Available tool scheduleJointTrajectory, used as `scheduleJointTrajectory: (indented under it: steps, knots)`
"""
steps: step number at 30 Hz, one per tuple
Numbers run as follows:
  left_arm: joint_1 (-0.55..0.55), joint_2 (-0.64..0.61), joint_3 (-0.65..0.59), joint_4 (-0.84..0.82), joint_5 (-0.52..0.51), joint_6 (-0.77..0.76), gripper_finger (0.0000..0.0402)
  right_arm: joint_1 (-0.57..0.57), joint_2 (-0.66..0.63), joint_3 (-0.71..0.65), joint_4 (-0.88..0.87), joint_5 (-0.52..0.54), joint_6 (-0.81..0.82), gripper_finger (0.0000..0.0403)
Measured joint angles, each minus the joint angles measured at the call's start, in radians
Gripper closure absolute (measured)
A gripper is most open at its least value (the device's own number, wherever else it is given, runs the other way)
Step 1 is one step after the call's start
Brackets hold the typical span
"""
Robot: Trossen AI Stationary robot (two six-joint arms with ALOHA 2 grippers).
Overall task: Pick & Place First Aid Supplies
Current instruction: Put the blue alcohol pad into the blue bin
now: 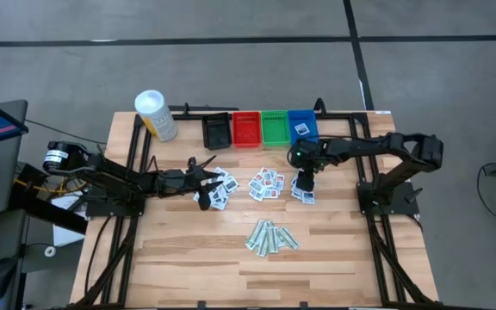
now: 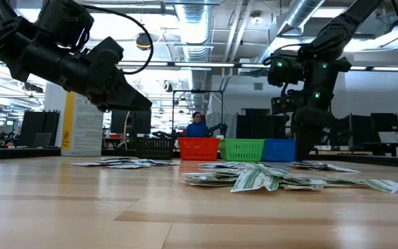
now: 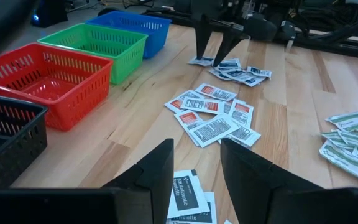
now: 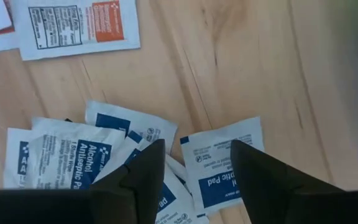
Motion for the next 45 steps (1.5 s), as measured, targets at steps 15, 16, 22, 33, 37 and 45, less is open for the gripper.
scheduleJointTrajectory:
  steps: [15, 16, 22, 33, 37, 45]
  knots:
    - [0.000, 0.000, 0.000, 0.000, 0.000, 0.000, 0.0268, -0.015, 0.009, 0.001, 0.021, 0.001, -0.021, 0.0231]
    - [0.000, 0.000, 0.000, 0.000, 0.000, 0.000, 0.0268, -0.020, 0.009, 0.001, 0.020, 0.001, -0.021, 0.0234]
    - [0.000, 0.000, 0.000, 0.000, 0.000, 0.000, 0.0268, -0.035, 0.009, 0.001, 0.018, -0.003, -0.021, 0.0258]
    - [0.000, 0.000, 0.000, 0.000, 0.000, 0.000, 0.0268, -0.035, 0.009, 0.001, 0.017, -0.006, -0.039, 0.0302]
    - [0.000, 0.000, 0.000, 0.000, 0.000, 0.000, 0.0268, -0.035, 0.009, 0.001, 0.018, -0.004, -0.040, 0.0365]
    - [0.000, 0.000, 0.000, 0.000, 0.000, 0.000, 0.0268, -0.031, 0.008, 0.001, 0.021, 0.044, -0.034, 0.0400]
